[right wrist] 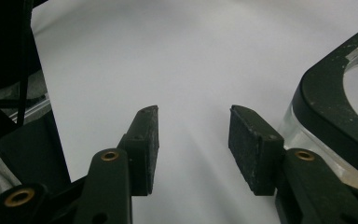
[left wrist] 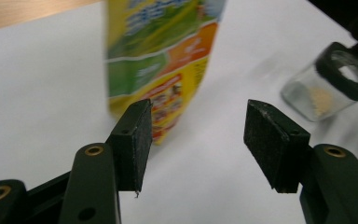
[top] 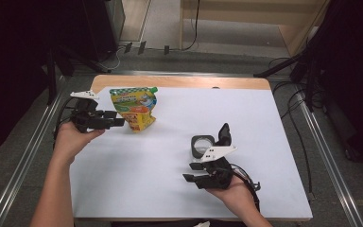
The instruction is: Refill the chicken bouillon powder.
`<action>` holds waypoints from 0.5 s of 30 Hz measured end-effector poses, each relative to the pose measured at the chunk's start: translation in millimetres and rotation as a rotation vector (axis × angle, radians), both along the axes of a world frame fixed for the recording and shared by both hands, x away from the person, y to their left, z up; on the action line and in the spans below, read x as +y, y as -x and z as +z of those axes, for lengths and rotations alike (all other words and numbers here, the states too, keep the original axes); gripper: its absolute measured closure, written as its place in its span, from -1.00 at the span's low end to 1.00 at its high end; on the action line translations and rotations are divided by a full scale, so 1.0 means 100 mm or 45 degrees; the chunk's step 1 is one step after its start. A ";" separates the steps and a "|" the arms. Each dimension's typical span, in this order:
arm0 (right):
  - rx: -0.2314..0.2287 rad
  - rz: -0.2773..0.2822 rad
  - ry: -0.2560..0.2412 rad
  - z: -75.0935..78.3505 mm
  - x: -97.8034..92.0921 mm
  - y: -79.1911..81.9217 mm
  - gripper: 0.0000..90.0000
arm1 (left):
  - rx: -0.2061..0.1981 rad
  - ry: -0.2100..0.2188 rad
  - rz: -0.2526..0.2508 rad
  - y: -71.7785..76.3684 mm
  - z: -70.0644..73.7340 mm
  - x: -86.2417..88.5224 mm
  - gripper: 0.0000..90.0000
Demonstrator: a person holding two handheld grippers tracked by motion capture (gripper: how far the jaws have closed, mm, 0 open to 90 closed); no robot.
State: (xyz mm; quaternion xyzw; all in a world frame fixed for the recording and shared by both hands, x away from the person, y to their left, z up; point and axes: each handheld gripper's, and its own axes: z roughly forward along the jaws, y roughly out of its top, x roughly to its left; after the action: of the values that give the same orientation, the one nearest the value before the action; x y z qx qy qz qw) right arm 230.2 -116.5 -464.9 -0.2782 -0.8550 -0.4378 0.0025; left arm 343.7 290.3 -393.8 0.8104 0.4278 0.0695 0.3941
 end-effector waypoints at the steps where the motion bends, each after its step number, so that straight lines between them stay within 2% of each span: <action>1: -0.001 0.001 0.004 0.00 0.00 0.00 0.20 | -0.008 -0.008 0.014 -0.02 0.00 0.02 -0.07; 5: 0.000 -0.003 0.010 -0.01 0.01 0.02 0.20 | -0.026 0.019 0.019 -0.09 -0.02 0.04 -0.09; 12: 0.006 -0.016 0.013 -0.04 -0.01 0.03 0.20 | -0.057 0.030 0.015 -0.25 -0.09 -0.03 -0.08; 15: 0.010 -0.028 0.012 -0.04 -0.03 0.04 0.20 | -0.051 0.036 0.012 -0.32 -0.12 -0.07 -0.03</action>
State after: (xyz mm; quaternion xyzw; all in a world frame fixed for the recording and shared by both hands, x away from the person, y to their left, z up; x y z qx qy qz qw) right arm 226.0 -119.1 -469.4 -0.2894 -0.8538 -0.4327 -0.0004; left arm 375.3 283.2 -405.8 0.8012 0.4247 0.0818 0.4135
